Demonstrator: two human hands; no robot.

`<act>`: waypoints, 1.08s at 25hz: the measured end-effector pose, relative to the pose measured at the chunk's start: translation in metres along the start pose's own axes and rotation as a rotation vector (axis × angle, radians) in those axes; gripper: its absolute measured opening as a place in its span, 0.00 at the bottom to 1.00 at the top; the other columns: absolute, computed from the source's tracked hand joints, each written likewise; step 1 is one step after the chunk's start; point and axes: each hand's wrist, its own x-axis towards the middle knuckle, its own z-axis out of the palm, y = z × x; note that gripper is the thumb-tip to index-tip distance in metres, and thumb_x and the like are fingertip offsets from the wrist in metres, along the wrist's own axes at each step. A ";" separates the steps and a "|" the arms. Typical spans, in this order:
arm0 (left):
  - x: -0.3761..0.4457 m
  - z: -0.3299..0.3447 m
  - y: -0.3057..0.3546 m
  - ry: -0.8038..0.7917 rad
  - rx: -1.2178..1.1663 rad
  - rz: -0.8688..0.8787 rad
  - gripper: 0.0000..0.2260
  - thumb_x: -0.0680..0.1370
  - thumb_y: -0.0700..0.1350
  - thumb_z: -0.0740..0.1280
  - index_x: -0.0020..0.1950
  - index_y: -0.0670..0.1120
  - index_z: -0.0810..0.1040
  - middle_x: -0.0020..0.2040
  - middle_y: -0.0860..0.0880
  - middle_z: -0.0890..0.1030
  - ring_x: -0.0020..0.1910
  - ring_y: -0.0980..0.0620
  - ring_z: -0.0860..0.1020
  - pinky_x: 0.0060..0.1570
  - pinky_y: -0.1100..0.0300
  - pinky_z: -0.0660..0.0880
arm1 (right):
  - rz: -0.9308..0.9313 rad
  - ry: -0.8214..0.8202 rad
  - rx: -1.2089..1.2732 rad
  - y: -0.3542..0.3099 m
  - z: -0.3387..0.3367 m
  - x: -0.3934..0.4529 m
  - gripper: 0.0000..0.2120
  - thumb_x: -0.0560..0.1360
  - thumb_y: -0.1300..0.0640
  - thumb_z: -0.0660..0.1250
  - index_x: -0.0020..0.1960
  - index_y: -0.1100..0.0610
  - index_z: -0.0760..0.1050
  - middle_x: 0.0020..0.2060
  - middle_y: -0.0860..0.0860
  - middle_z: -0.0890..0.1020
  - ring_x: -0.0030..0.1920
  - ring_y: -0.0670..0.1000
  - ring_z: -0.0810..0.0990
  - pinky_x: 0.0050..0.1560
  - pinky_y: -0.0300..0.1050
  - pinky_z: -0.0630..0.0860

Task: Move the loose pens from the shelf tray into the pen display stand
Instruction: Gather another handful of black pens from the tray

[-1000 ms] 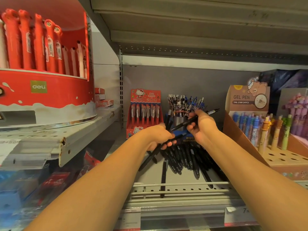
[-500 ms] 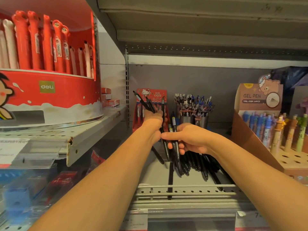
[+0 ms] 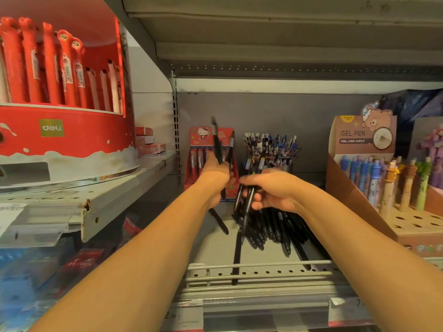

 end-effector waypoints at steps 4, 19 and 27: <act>-0.009 -0.002 -0.008 -0.388 0.217 -0.028 0.12 0.84 0.40 0.57 0.62 0.51 0.76 0.53 0.45 0.83 0.50 0.48 0.78 0.56 0.50 0.75 | -0.110 0.237 0.181 0.000 -0.011 0.012 0.12 0.80 0.60 0.69 0.60 0.66 0.76 0.37 0.57 0.81 0.23 0.47 0.72 0.29 0.44 0.80; -0.015 0.002 -0.016 -0.552 0.385 0.041 0.18 0.85 0.48 0.59 0.75 0.56 0.63 0.59 0.60 0.75 0.56 0.62 0.73 0.53 0.61 0.72 | -0.084 0.171 0.057 0.003 -0.019 0.008 0.10 0.81 0.63 0.67 0.62 0.62 0.77 0.45 0.56 0.82 0.29 0.48 0.72 0.32 0.44 0.82; -0.013 -0.004 -0.017 -0.597 0.450 0.097 0.26 0.81 0.50 0.67 0.77 0.55 0.61 0.63 0.56 0.76 0.60 0.62 0.76 0.58 0.64 0.72 | -0.155 -0.052 -0.090 0.006 -0.020 0.009 0.07 0.83 0.57 0.65 0.57 0.56 0.81 0.42 0.51 0.87 0.35 0.47 0.78 0.34 0.39 0.76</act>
